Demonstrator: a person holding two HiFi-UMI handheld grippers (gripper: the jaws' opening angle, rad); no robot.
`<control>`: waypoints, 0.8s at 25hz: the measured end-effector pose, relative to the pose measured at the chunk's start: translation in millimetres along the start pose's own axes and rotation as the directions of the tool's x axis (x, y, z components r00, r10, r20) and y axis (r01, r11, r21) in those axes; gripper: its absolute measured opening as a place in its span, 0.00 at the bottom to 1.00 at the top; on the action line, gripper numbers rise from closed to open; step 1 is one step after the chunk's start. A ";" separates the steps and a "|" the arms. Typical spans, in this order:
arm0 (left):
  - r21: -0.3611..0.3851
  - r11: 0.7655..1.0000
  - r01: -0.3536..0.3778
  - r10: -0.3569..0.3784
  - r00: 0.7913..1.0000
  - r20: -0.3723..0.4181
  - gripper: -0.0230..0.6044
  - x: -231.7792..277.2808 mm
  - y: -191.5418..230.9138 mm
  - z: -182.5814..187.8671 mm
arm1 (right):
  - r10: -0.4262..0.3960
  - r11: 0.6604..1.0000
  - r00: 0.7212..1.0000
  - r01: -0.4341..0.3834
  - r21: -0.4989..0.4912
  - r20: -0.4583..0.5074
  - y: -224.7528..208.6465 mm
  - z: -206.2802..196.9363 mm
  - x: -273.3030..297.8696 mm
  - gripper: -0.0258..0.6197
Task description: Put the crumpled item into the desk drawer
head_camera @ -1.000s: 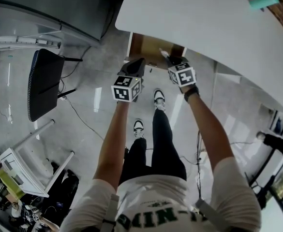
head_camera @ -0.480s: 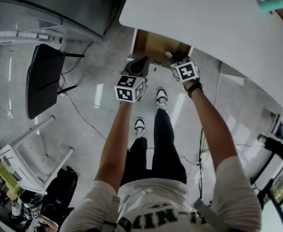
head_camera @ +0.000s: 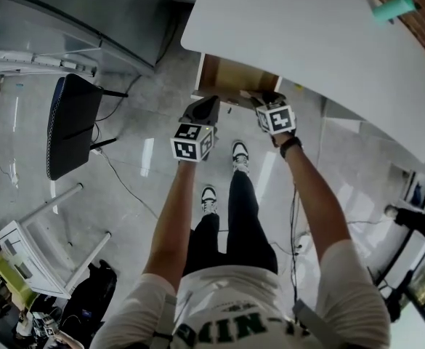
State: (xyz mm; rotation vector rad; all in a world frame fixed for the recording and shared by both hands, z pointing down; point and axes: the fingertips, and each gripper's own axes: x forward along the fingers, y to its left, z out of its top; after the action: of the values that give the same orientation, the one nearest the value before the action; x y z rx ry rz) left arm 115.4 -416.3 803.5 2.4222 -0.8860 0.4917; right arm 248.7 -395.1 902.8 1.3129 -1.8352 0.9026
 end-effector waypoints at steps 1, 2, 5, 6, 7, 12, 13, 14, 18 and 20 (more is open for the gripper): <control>0.000 1.000 0.000 0.000 1.000 0.004 0.03 -4.3 -2.5 3.4 | -0.009 1.000 1.000 0.009 0.000 0.015 -0.5 1.0 -6.9 0.29; 0.002 1.000 0.000 0.000 1.000 0.007 0.03 -8.9 -5.3 6.6 | -0.013 1.000 1.000 0.013 0.005 0.027 0.7 1.6 -15.1 0.29; 0.010 1.000 0.001 -0.001 1.000 0.017 0.03 -25.5 -14.2 16.3 | -0.059 0.998 0.994 0.058 0.013 0.090 -0.9 7.5 -43.4 0.29; 0.013 1.000 0.000 0.000 1.000 0.022 0.03 -32.1 -16.8 20.1 | -0.071 0.997 0.992 0.069 0.019 0.109 0.3 9.7 -53.6 0.29; 0.016 1.000 -0.002 0.002 1.000 0.028 0.03 -39.1 -19.4 24.3 | -0.077 0.997 0.989 0.074 0.029 0.126 2.7 11.7 -63.8 0.29; 0.038 0.999 -0.011 0.008 0.997 0.072 0.03 -77.6 -37.9 51.4 | -0.098 0.993 0.973 0.080 0.092 0.211 16.4 25.5 -121.3 0.29; 0.045 0.999 -0.014 0.010 0.997 0.082 0.03 -86.8 -41.4 57.7 | -0.104 0.991 0.968 0.081 0.106 0.229 20.4 28.7 -133.2 0.29; 0.052 0.998 -0.018 0.013 0.996 0.092 0.03 -96.8 -45.0 63.5 | -0.110 0.989 0.963 0.082 0.120 0.247 25.8 30.9 -145.4 0.29; 0.096 0.995 -0.035 0.022 0.991 0.136 0.03 -142.4 -63.2 83.1 | -0.119 0.986 0.941 0.073 0.152 0.318 58.3 32.7 -194.5 0.29; 0.127 0.991 -0.045 0.025 0.987 0.160 0.03 -163.7 -71.9 94.2 | -0.121 0.986 0.925 0.070 0.150 0.360 75.7 37.8 -219.5 0.29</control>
State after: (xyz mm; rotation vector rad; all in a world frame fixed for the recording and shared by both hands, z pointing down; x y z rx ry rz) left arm 60.5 -342.9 623.4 2.5978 -0.9923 0.3852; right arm 224.5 -304.4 687.1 1.7383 -1.9943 0.7768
